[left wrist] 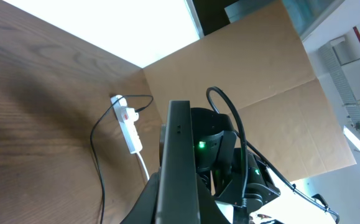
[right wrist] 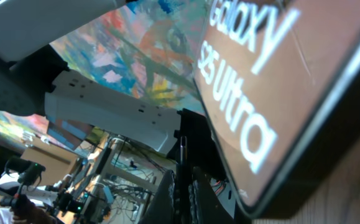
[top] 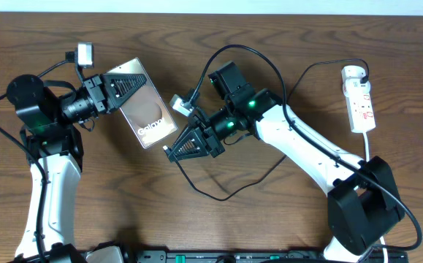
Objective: Plug charger to phone and switch on socket
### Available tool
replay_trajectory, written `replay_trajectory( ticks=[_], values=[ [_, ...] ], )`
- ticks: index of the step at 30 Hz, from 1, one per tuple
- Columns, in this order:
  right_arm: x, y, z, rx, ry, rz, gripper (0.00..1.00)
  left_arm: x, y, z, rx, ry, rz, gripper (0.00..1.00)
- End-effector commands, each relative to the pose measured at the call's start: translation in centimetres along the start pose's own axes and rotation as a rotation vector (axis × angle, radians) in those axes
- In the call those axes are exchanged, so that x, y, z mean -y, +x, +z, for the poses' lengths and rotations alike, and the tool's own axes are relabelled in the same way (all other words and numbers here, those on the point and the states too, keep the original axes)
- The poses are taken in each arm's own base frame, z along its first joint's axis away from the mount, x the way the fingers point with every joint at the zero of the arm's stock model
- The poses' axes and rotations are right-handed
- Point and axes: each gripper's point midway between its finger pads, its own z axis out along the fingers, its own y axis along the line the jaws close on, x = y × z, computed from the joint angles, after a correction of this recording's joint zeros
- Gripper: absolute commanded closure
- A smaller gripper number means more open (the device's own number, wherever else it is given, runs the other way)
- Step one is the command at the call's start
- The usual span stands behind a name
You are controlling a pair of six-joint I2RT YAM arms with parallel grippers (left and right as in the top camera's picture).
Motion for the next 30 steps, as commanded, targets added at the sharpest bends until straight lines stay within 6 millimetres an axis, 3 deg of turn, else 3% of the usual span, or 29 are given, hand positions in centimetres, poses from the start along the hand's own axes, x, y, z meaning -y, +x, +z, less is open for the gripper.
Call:
replay_trajectory(
  ticks=[1, 30],
  values=[
    [-0.3, -0.1, -0.3, 0.012, -0.04, 0.002, 0.99, 0.6, -0.1, 0.1, -0.007, 0.008, 0.032, 0.93],
    [-0.2, -0.4, -1.4, 0.042, -0.072, 0.01, 0.99, 0.4, -0.4, 0.1, 0.013, -0.002, 0.025, 0.93]
  ],
)
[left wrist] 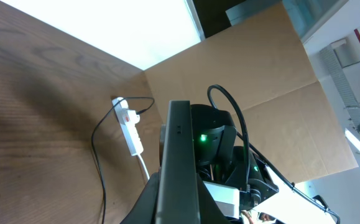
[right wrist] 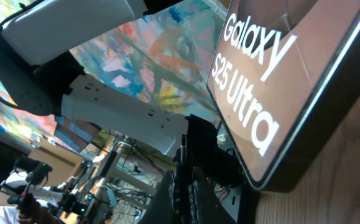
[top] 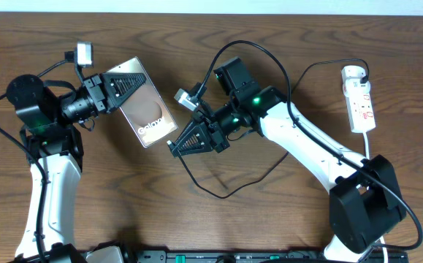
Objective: Plug charger to phone and switch on socket
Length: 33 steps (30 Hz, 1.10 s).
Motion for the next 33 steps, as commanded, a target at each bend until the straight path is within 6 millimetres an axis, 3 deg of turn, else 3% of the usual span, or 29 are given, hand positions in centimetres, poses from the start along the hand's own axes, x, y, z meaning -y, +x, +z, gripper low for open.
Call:
replay_trajectory(
  ticks=[1, 10, 18, 33],
  values=[
    [0.5, 0.4, -0.2, 0.009, -0.033, 0.035, 0.99, 0.5, -0.3, 0.1, 0.004, 0.003, 0.025, 0.93],
    [2.2, 1.1, 0.0, 0.006, -0.034, 0.062, 0.99, 0.5, -0.3, 0.1, 0.005, 0.003, 0.036, 0.93],
    [2.0, 1.0, 1.0, -0.011, -0.051, -0.005, 0.99, 0.5, -0.3, 0.1, 0.004, 0.004, 0.052, 0.93],
    [2.0, 0.9, 1.0, -0.011, -0.051, -0.002, 0.99, 0.5, -0.2, 0.1, 0.001, 0.005, 0.088, 0.93]
  ],
)
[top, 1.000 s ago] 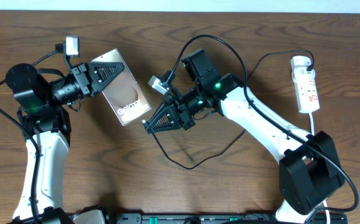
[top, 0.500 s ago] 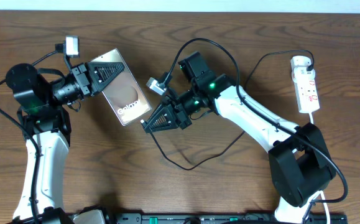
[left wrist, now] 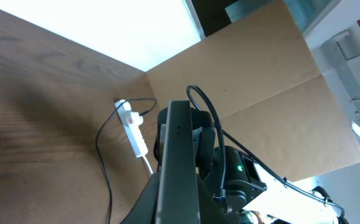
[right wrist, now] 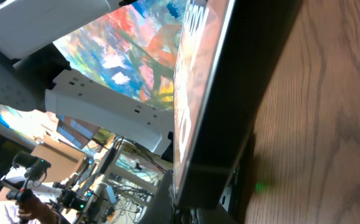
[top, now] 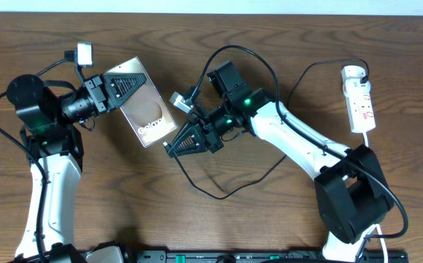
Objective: Plug charger to phone and switch on socket
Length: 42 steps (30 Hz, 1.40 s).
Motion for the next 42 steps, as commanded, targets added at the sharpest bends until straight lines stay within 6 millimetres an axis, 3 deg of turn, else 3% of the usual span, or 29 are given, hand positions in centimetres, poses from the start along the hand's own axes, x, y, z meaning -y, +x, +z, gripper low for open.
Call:
replay_trajectory(
  ticks=[1, 42],
  values=[
    [-0.44, 0.1, 0.19, 0.0, -0.032, -0.003, 0.99, 0.49, -0.27, 0.07, 0.002, 0.005, 0.04, 0.93],
    [-0.16, -0.67, -0.49, 0.014, -0.02, -0.01, 0.99, 0.94, 0.57, 0.92, -0.037, 0.027, 0.064, 0.93]
  ],
)
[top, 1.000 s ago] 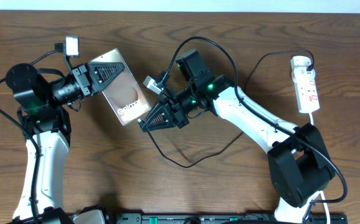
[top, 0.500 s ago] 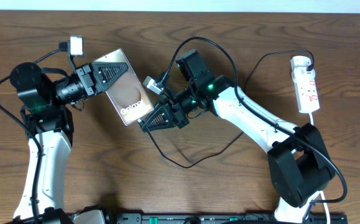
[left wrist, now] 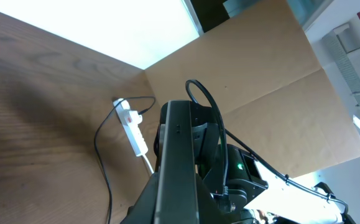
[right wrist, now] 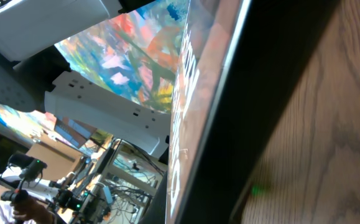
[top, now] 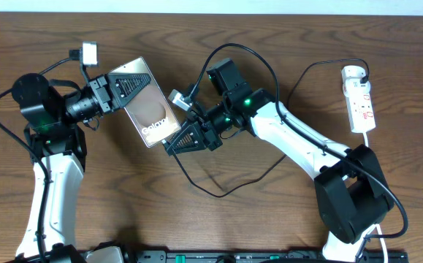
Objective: Plug charger to phone and switch on socket
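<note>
The phone (top: 153, 115), its screen reading Galaxy, is tilted up off the table with my left gripper (top: 139, 82) shut on its upper end. In the left wrist view the phone (left wrist: 178, 143) stands edge-on between the fingers. My right gripper (top: 169, 145) is at the phone's lower right corner, shut on the plug of the black charger cable (top: 218, 191); the plug itself is hidden there. The phone's dark edge (right wrist: 248, 93) fills the right wrist view. A white socket strip (top: 360, 98) lies at the far right.
The black cable loops over the wooden table (top: 269, 226) from the right gripper, under the right arm and up to the socket strip (left wrist: 132, 127). A white cord leaves the strip toward the right arm's base (top: 361, 212).
The left arm has shifted the phone slightly right, and the right gripper's tip has come up a little. The tip now meets the phone's lower corner instead of standing just short of it.
The left gripper has held the phone tilted up all along. The right gripper, shut on the plug, stood below and right of the phone's lower edge, then closer with the phone's screen filling its view, then edge-on to it, and now sits against that edge.
</note>
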### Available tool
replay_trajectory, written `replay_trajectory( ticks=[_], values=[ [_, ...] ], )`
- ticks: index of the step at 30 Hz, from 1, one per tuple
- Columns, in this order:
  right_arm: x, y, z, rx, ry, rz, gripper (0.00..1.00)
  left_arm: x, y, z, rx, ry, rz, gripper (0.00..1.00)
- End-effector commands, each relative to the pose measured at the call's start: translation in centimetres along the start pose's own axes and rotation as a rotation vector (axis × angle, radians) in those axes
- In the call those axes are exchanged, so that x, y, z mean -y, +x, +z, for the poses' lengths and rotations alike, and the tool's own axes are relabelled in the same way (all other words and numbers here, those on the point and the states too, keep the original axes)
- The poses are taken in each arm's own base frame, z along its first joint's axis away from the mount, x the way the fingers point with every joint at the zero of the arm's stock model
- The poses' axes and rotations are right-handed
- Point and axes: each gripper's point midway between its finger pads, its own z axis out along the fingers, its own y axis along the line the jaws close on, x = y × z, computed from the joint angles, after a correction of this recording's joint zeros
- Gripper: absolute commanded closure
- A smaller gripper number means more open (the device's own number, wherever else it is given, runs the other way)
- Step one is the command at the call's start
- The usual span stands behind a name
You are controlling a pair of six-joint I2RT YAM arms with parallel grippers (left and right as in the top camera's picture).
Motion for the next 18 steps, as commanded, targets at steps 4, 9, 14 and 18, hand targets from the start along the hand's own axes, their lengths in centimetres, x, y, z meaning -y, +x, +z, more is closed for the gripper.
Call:
replay_trajectory(
  ticks=[4, 9, 14, 18],
  values=[
    [-0.29, -0.06, -0.32, 0.008, -0.021, 0.01, 0.99, 0.78, 0.26, 0.17, -0.028, 0.022, 0.052, 0.93],
    [-0.27, -0.08, -0.4, 0.009, -0.02, 0.009, 0.99, 0.79, 0.27, 0.17, -0.029, 0.023, 0.055, 0.93],
    [-0.19, -0.15, -0.62, 0.014, -0.016, 0.01, 0.99, 0.82, 0.34, 0.17, -0.032, 0.025, 0.066, 0.93],
    [-0.09, -0.25, -0.96, 0.02, -0.01, 0.01, 0.99, 0.89, 0.46, 0.16, -0.039, 0.03, 0.078, 0.93]
  ],
)
